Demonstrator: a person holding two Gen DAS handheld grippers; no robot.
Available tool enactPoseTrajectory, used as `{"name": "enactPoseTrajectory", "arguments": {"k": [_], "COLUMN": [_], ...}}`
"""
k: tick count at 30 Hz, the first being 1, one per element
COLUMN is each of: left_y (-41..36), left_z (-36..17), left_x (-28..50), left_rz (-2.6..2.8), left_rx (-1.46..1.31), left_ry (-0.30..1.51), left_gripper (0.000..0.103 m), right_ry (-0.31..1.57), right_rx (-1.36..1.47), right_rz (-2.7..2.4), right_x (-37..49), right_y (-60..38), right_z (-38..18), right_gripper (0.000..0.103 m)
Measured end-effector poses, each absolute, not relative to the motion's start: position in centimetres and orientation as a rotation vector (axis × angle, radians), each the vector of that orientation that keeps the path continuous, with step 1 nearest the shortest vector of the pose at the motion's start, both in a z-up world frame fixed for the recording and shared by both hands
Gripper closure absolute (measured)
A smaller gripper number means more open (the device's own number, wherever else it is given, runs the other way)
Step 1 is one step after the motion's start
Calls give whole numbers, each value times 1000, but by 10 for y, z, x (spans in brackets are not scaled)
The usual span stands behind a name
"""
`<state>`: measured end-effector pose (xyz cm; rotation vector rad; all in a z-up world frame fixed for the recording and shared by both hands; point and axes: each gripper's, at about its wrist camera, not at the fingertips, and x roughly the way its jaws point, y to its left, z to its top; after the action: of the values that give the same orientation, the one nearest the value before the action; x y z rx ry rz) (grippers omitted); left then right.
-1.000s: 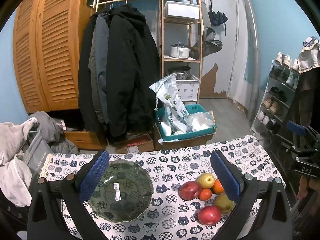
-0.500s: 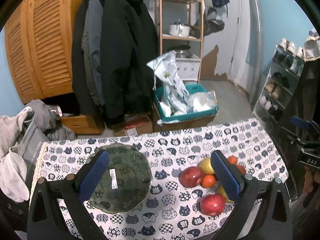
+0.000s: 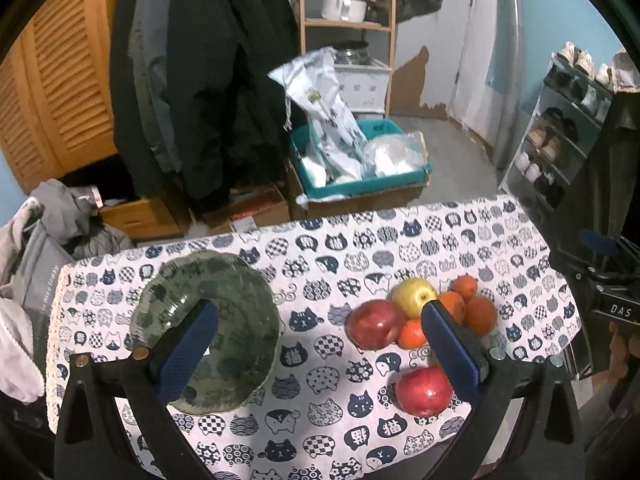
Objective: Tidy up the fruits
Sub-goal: 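Lower the left tool to the red apple while the right tool approaches the large orange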
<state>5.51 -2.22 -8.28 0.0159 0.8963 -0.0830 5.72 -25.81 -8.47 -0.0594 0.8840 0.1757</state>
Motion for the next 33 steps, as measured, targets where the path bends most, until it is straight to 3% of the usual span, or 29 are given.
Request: {"name": "enactPoseTrajectory", "arguments": {"k": [33], "left_y": [-57], "left_z": [-213], "left_x": [120], "left_rz": [-123], "left_rx": [11], "left_ry": [1174], "left_gripper": [1], "right_ry": [1307], "right_rx": [-54], "right_rz": [160], "right_x": [108], "right_y": [-278], "right_z": [-248], "right_gripper": [12]}}
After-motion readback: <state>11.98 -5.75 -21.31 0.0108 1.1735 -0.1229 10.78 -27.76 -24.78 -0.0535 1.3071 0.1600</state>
